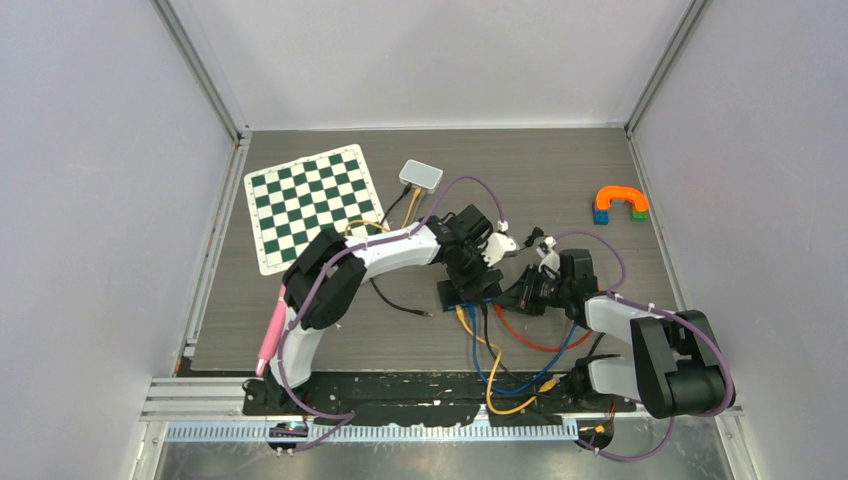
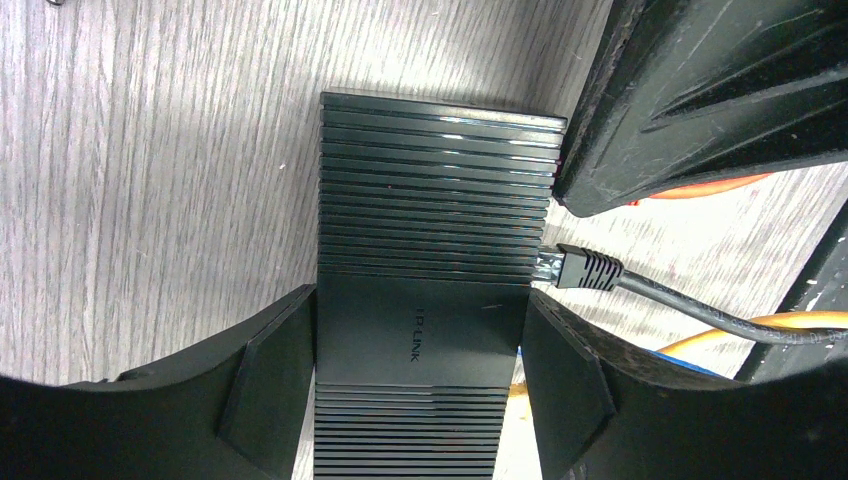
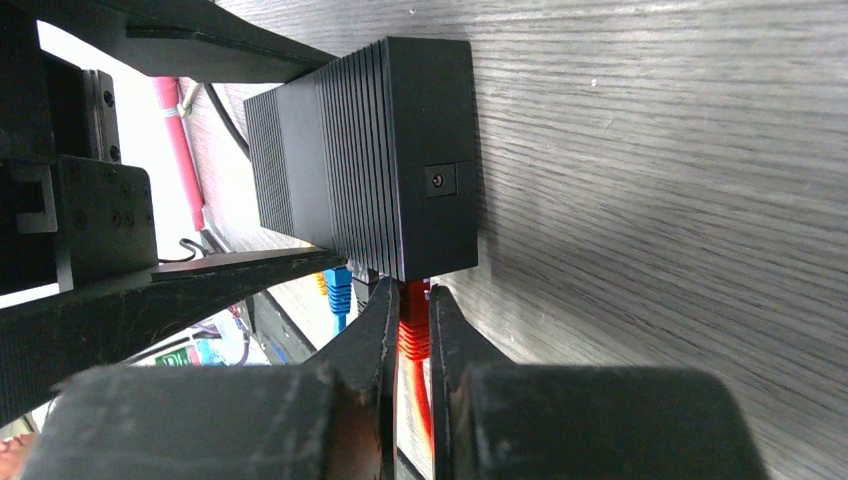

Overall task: Pull the plug from the switch port
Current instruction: Pull the connector from the switch port.

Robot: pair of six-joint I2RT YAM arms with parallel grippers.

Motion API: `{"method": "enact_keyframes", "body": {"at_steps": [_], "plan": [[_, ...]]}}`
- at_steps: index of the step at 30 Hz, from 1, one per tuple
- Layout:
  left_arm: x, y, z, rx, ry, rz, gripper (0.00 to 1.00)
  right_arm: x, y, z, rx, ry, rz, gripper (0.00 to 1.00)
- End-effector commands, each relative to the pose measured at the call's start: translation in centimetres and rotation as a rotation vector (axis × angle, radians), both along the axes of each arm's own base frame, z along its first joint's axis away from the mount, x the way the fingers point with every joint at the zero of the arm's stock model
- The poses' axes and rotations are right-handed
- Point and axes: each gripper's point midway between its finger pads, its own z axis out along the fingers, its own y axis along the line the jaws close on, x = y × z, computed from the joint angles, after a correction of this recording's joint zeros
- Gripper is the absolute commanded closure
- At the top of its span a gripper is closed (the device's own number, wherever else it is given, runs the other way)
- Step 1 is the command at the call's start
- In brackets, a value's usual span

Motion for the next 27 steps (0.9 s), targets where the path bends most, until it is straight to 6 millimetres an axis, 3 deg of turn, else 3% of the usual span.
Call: {"method": "enact_keyframes", "body": {"at_steps": [1,8,14,20,27], "plan": [[0.9,2.6,-1.9,0.059,0.027,0.058,0.49,-3.3,-0.4,-1.9,-0.036,0.118,0.037,0.95],[2.1,3.5,-1.8,0.115,-0.028,0.062,0.51,-3.7,0.5,-0.8,0.034,0.101,0.091,0.95],[3.4,4.2,-1.6,0.141,-0.104,0.107,0.53,-3.8,-0.8,-3.2,-0.198,0.138,0.052,0.95],[3.9,5.0,-1.9,0.169,-0.103,0.115,0.54,-4.4,1.1,-2.5,-0.083,0.121,0.113,0.95],[3.9,5.6,-1.9,0.155,-0.083,0.130,0.55,-4.5,1.8,-1.8,-0.003,0.097,0.116,0.95]]}}
